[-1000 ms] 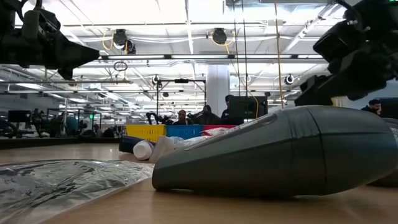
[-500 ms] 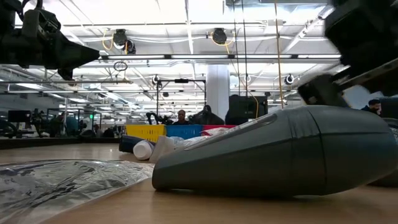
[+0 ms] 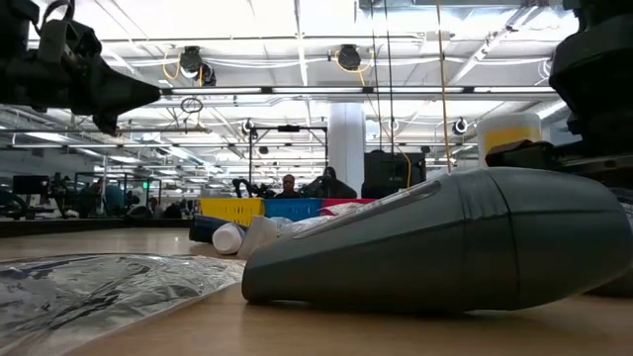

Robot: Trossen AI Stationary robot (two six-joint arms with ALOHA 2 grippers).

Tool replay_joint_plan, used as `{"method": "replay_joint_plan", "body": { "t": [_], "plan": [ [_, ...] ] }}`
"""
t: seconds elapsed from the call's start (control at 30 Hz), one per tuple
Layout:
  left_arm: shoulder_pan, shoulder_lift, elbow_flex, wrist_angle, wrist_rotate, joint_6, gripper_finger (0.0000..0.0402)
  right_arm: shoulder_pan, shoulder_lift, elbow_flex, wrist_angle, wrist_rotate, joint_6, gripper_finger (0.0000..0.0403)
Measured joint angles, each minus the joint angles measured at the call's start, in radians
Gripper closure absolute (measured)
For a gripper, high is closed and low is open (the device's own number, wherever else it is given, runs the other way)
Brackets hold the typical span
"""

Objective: Pick & Place Travel size toiletries
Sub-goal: Put the gray deodorant into the green basket

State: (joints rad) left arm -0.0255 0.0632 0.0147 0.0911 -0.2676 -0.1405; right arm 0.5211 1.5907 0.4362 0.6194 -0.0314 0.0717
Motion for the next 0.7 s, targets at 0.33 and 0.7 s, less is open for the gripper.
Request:
{"method": "replay_joint_plan", "body": {
  "t": [0.33,0.7],
  "plan": [
    [-0.026,0.279,0.000,0.246,0.000,-0.026,0.0376,-0.019,-0.042,-0.001,0.007,0.038,0.098,0.0210],
    [-0.031,0.782,0.000,0.641,-0.120,0.008,0.0376,-0.172,-0.475,0.098,-0.568,0.455,0.449,0.0210]
  ]
}}
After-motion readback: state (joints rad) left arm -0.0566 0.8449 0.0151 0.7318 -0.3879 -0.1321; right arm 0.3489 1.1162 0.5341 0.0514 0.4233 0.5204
